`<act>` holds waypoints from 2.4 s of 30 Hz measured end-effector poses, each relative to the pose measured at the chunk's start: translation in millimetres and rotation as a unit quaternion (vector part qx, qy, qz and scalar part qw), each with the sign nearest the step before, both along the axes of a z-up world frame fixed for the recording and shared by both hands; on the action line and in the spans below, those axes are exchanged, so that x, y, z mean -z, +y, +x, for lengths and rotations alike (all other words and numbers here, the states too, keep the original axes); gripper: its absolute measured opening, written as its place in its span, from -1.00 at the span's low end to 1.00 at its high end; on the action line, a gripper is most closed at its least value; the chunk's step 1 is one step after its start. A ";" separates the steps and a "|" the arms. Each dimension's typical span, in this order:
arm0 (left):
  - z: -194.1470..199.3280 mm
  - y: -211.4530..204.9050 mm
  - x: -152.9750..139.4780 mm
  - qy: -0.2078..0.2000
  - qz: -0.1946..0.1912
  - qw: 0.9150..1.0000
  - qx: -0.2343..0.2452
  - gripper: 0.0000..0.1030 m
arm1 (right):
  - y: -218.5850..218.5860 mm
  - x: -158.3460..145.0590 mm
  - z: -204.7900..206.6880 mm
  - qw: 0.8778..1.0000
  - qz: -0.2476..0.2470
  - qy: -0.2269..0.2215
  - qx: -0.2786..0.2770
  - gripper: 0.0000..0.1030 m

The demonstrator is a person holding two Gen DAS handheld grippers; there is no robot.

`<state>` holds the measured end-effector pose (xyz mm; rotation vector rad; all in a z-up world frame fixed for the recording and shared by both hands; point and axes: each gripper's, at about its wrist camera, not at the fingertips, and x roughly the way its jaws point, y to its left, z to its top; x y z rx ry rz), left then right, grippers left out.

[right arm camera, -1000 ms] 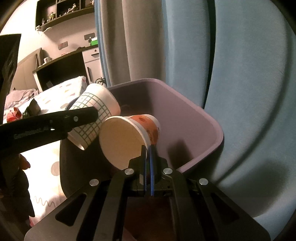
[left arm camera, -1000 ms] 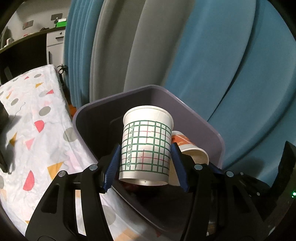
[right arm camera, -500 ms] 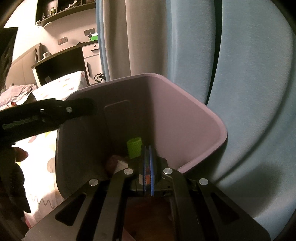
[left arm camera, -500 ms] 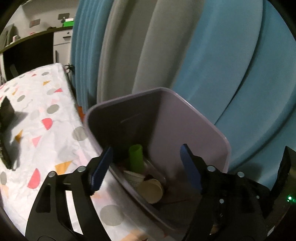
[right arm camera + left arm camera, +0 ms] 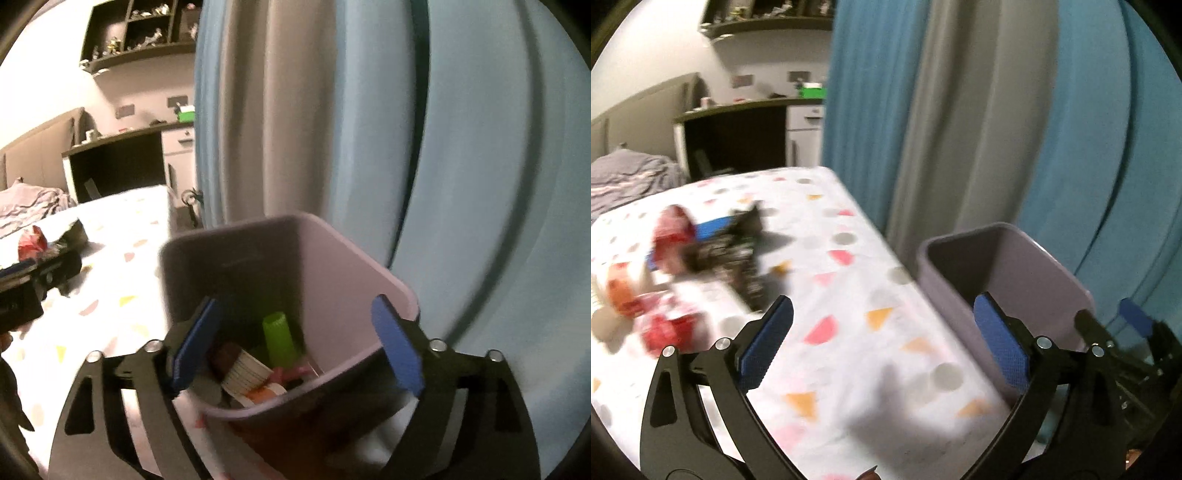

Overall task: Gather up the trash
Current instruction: 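Move both empty tools back toward the remaining trash, then grasp the red plastic bag with the left tool while the right tool grasps the black bag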

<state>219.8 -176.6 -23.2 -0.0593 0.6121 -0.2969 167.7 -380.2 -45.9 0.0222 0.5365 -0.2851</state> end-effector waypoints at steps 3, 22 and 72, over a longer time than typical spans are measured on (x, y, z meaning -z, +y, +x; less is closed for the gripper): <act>-15.6 27.3 -2.2 -0.007 0.005 1.000 -0.030 0.88 | 23.2 -6.4 -4.5 1.000 -0.010 -0.012 -0.016 0.71; -95.1 176.5 -4.7 -0.034 0.029 0.984 -0.172 0.88 | 145.3 -5.1 -20.2 0.992 0.006 -0.022 -0.121 0.82; 30.0 183.2 56.8 0.090 0.019 0.987 -0.133 0.47 | 197.1 28.8 129.7 0.977 0.059 0.033 -0.200 0.66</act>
